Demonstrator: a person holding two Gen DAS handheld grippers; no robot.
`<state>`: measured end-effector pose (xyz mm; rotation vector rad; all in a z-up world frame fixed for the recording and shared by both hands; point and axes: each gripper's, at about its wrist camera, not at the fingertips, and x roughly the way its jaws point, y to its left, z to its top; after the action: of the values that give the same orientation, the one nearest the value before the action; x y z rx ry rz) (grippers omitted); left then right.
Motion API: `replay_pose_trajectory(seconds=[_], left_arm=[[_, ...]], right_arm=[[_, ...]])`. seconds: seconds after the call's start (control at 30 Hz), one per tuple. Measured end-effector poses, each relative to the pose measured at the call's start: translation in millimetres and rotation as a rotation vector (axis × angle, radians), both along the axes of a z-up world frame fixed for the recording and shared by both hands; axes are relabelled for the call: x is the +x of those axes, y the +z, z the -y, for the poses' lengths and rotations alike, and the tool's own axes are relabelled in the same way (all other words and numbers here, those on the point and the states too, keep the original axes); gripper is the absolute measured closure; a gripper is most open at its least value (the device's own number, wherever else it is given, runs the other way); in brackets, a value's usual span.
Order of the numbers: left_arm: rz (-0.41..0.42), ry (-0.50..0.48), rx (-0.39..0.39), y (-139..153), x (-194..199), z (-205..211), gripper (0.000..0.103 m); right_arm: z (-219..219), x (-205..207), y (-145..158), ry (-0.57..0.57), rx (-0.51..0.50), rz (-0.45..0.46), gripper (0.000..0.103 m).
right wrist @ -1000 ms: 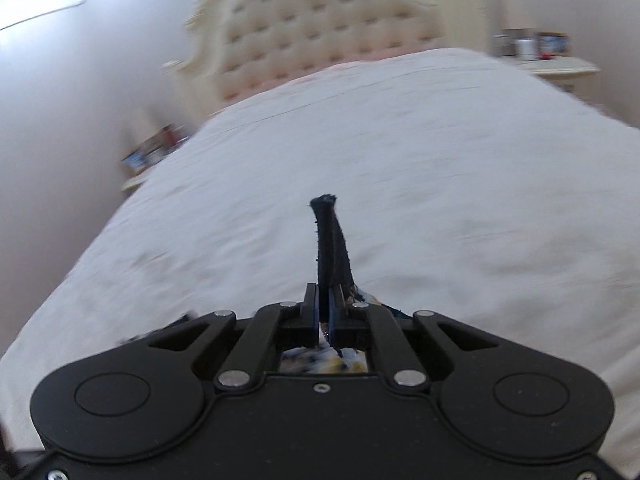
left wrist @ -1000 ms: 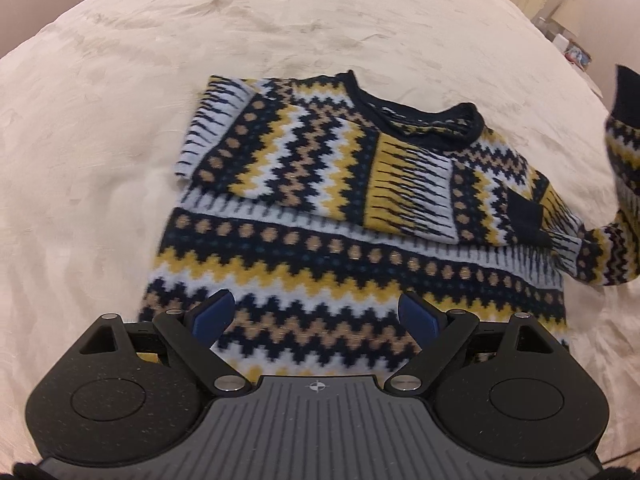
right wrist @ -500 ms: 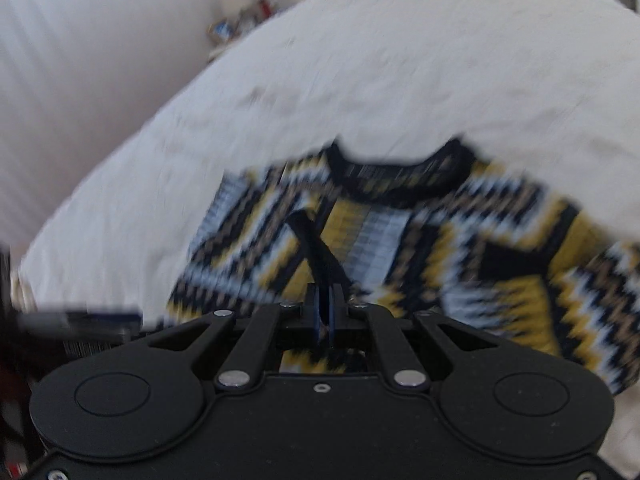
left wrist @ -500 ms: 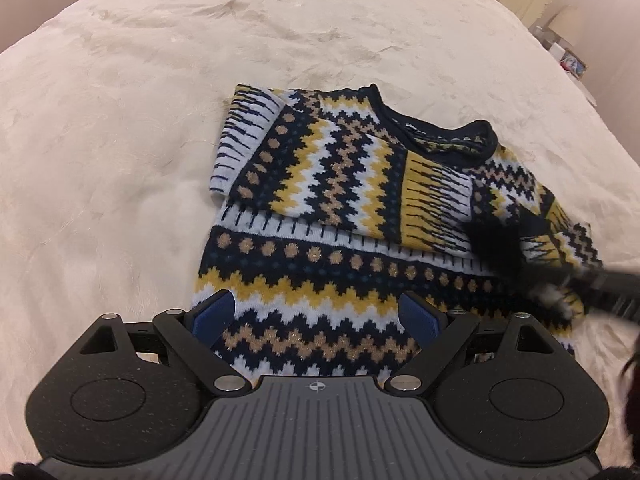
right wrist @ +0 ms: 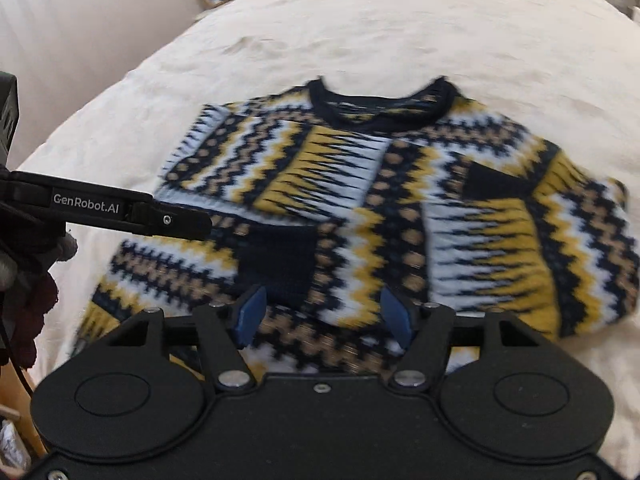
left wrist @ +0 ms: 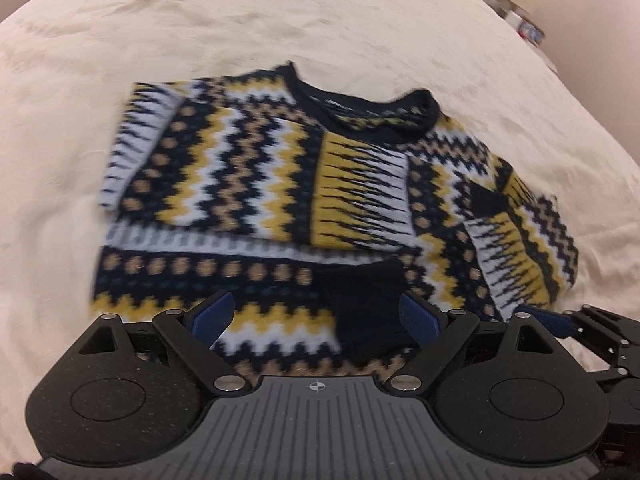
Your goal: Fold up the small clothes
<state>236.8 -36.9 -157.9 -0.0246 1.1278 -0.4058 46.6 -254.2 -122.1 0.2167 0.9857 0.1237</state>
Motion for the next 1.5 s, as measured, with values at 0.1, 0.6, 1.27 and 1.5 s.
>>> replay_pose_trajectory(seconds=[0.1,0.6,1.27,1.5], left_arm=[[-0.01,-0.031,0.012,-9,1,17,0.013],[-0.097,-0.011,0.028,-47,6,46,0.05],[0.323,-0.095,-0.126,116,-9,18,0.098],[0.412,-0.005,-0.114,150,38,-18,0.098]], right_arm=[[15,-8,-2,-0.03,0.01,-0.005,0.026],[59,-19,-16,-0.095,0.071,-0.053,0.026],[76,-34,-21,-0.229,0.145,-0.068,0.026],[81,-26,-20,-0.281,0.172,-0.058,0.026]])
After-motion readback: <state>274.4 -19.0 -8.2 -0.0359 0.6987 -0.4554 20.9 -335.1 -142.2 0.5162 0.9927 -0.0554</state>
